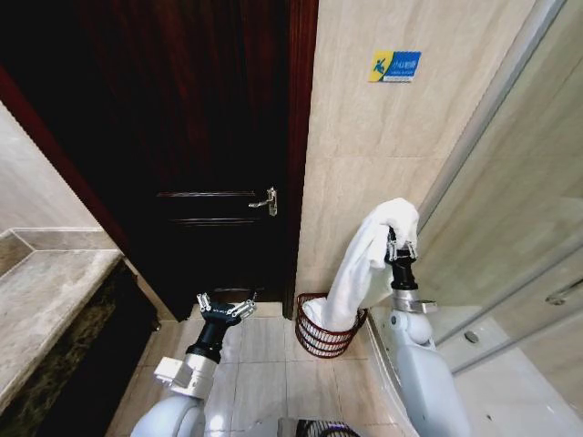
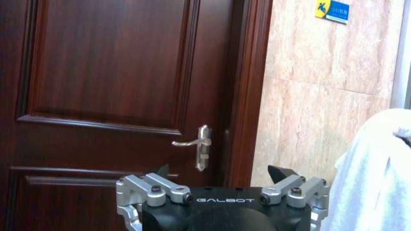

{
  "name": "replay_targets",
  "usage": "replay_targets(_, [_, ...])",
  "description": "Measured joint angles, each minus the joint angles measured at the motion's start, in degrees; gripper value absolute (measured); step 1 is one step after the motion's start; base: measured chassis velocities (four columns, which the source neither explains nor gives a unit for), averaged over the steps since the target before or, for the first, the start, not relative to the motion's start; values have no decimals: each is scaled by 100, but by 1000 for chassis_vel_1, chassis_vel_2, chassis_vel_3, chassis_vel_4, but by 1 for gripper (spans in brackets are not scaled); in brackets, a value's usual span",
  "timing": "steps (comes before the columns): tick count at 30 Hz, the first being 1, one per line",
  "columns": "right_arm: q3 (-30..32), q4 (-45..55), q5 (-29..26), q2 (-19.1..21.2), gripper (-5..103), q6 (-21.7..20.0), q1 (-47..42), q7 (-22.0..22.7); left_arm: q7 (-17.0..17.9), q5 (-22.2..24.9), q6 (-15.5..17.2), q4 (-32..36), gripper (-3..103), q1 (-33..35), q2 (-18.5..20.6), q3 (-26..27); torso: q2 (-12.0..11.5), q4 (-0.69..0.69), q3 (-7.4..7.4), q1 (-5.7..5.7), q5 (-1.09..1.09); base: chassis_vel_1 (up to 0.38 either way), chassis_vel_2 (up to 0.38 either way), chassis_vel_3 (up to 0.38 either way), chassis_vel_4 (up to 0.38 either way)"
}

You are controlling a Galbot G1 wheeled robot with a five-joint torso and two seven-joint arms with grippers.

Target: Discard the used towel into the hamper.

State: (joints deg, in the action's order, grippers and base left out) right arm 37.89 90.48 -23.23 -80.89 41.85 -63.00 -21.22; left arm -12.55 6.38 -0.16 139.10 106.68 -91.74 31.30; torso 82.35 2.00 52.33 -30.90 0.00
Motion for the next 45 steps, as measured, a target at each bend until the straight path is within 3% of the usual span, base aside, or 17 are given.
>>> replay_targets(23, [59, -1085, -97, -196, 20, 509, -188, -280, 0, 0, 0, 0, 100, 0, 0, 0, 0, 0, 0, 0, 0, 0, 0, 0, 0])
replay_targets(45, [24, -2438, -395, -241, 20, 539, 191, -611, 0, 0, 0, 0, 100, 0, 0, 0, 0, 0, 0, 0, 0, 0, 0, 0, 0])
